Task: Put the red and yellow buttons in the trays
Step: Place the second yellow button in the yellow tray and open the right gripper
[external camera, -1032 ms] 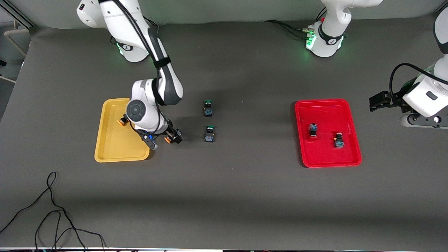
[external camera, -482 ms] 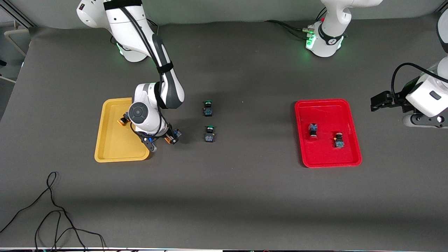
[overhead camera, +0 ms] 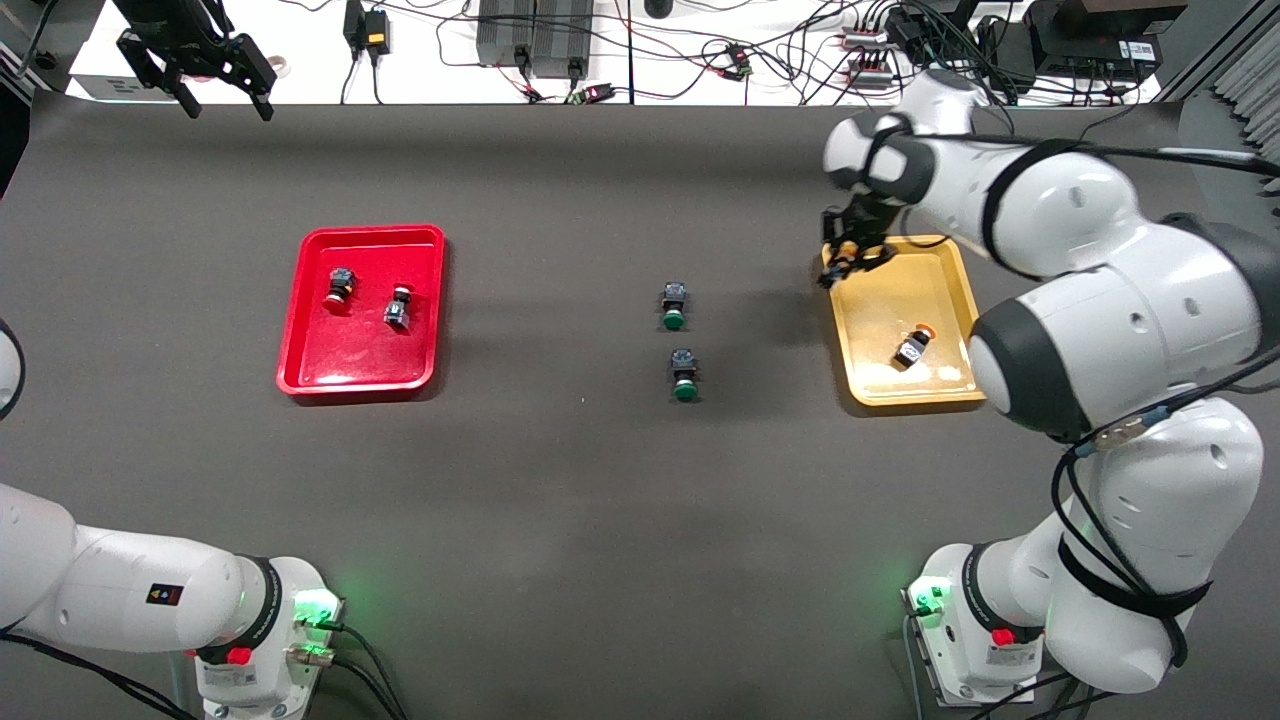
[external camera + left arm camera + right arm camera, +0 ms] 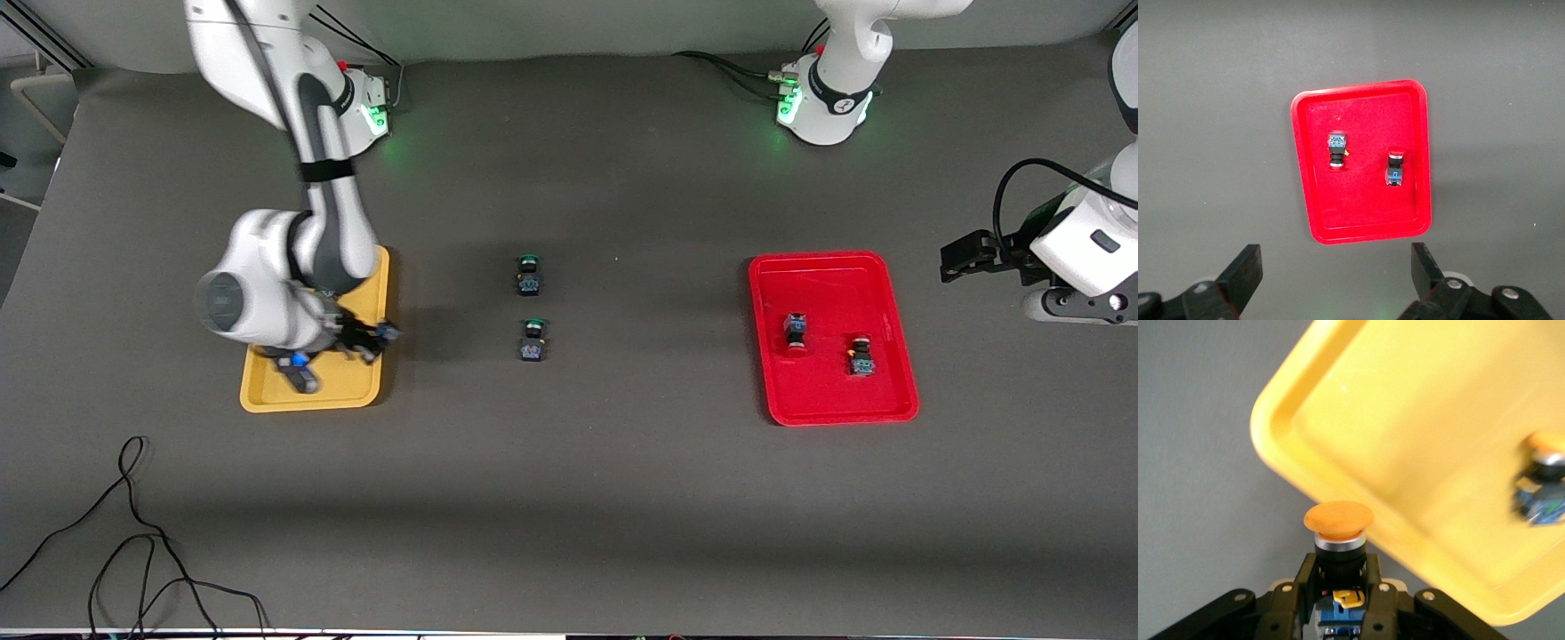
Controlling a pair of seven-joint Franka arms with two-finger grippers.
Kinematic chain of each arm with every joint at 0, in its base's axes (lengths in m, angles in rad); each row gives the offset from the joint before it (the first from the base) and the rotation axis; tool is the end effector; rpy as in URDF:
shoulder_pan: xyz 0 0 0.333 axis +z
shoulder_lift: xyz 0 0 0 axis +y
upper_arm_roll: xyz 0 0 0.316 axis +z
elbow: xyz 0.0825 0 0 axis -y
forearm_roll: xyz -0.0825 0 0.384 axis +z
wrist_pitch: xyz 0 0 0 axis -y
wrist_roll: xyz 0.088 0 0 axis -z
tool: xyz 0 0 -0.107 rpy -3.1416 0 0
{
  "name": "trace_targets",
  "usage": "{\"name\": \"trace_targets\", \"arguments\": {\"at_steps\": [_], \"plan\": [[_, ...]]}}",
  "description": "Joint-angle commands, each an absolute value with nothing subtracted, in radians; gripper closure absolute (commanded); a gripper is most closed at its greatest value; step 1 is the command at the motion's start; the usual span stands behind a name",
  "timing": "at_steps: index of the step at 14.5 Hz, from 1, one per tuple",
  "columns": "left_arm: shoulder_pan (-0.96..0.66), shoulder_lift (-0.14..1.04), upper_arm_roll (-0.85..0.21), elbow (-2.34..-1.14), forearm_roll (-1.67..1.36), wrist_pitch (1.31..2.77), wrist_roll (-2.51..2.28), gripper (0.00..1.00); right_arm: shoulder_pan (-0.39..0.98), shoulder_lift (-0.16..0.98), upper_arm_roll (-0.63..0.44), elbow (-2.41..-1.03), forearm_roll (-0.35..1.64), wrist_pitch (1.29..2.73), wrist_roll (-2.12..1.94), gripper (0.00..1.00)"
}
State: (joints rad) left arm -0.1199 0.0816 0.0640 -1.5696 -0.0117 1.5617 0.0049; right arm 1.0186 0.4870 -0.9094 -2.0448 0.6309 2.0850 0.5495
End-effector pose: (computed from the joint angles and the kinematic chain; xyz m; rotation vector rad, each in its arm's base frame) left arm 0.5744 -0.0348 0.5783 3.1328 -0.0946 -0.1403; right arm 0.5589 0.1014 0.2670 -2.8215 1.1993 0.3374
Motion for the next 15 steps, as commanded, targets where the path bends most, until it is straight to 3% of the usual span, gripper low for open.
{"name": "trace_targets", "arguments": {"at_steps": [1,2,3,4,5,9,15], "plan": [[-0.124,0.066,0.067,-1.557,-0.015,1.528,0.018,0.01,1.025,0.488,-0.954,-2.091,0.646,2.094,0.401,1.0],[-0.124,0.064,0.067,-1.555,-0.015,1.528,0.017,0.01,1.025,0.489,-0.957,-2.095,0.646,2.097,0.388,0.96],[-0.124,0.066,0.067,-1.557,-0.015,1.529,0.017,0.01,1.022,0.492,-0.96,-2.097,0.646,2.106,0.371,0.74],[-0.126,0.066,0.067,-1.557,-0.015,1.528,0.017,0.01,1.016,0.494,-0.968,-2.1,0.646,2.109,0.348,0.21],[-0.124,0.066,0.067,-1.557,-0.015,1.528,0.018,0.01,1.014,0.492,-0.974,-2.1,0.646,2.108,0.321,0.0],[-0.127,0.066,0.067,-1.557,-0.008,1.528,0.017,0.01,1.034,0.44,-1.069,-2.059,0.637,1.987,0.311,0.0],[-0.127,0.066,0.067,-1.557,-0.006,1.528,0.017,0.01,1.185,0.252,-1.253,-1.901,0.392,1.844,0.311,0.0]]}}
